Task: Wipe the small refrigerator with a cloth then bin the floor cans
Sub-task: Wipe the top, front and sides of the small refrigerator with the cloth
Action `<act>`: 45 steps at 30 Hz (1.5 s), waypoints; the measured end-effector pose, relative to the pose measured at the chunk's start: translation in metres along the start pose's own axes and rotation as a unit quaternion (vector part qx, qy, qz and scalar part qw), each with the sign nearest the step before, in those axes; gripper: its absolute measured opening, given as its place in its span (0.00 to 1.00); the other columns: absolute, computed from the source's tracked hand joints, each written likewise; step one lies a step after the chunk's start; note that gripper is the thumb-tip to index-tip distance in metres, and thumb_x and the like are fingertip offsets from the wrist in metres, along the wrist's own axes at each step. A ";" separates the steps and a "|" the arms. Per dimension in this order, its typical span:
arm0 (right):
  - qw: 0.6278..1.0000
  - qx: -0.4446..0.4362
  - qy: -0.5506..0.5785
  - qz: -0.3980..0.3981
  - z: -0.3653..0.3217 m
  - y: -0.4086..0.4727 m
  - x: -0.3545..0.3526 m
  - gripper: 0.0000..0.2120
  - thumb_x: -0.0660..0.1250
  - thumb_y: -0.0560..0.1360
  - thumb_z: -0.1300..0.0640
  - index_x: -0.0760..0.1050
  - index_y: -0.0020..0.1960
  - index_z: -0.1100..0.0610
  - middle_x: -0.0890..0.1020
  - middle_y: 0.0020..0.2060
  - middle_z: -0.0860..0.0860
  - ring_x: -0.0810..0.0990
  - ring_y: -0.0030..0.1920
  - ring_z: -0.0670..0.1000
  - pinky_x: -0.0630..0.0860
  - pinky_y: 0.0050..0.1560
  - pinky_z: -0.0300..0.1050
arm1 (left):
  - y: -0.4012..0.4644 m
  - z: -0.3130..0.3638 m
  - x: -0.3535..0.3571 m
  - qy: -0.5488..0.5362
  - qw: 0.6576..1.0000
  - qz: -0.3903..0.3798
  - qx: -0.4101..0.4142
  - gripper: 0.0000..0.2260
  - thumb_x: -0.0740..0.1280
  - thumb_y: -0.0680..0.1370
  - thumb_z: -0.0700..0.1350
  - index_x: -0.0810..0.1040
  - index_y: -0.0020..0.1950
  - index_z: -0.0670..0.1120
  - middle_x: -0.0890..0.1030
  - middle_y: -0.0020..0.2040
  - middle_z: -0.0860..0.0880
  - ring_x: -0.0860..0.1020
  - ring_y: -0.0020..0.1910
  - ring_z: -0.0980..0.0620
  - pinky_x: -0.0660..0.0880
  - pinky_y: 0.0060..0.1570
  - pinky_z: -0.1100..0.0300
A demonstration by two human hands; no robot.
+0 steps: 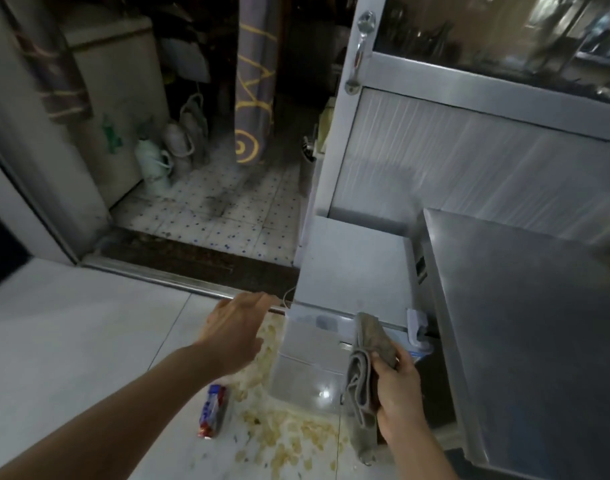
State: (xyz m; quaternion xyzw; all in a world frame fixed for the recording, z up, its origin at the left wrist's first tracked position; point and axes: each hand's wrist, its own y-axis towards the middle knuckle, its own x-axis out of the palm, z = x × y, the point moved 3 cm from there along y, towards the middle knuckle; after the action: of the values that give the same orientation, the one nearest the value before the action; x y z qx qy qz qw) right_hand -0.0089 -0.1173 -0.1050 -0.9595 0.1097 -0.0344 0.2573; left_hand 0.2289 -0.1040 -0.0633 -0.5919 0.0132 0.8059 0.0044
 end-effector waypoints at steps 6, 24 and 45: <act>0.999 -0.006 0.036 0.025 -0.020 -0.021 0.073 0.13 0.63 0.78 0.60 0.71 0.63 0.60 0.79 0.52 0.62 0.80 0.48 0.61 0.78 0.52 0.59 | 0.006 -0.075 -0.031 0.003 0.999 -0.041 -0.010 0.28 0.68 0.74 0.48 0.61 0.72 0.51 0.68 0.69 0.52 0.66 0.68 0.52 0.62 0.66 0.56; 0.977 -0.021 0.068 0.200 -0.047 -0.051 0.301 0.09 0.64 0.78 0.62 0.72 0.57 0.60 0.78 0.54 0.62 0.79 0.53 0.63 0.75 0.57 0.64 | 0.085 -0.270 -0.111 -0.093 0.983 -0.142 0.074 0.28 0.68 0.75 0.49 0.60 0.72 0.52 0.70 0.68 0.51 0.69 0.66 0.49 0.68 0.64 0.53; 0.914 0.031 0.059 0.400 -0.059 0.138 0.318 0.15 0.60 0.75 0.68 0.71 0.61 0.61 0.78 0.53 0.60 0.78 0.52 0.60 0.76 0.55 0.58 | 0.362 -0.223 -0.055 -0.055 0.918 -0.298 0.257 0.27 0.66 0.75 0.46 0.60 0.73 0.52 0.67 0.70 0.50 0.66 0.68 0.50 0.67 0.63 0.53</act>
State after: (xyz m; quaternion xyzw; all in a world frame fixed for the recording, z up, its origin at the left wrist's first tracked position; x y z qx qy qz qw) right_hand 0.2672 -0.3350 -0.1196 -0.8230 0.4982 0.0114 0.2726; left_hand 0.4500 -0.4712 -0.0717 -0.5018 0.0423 0.7672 0.3973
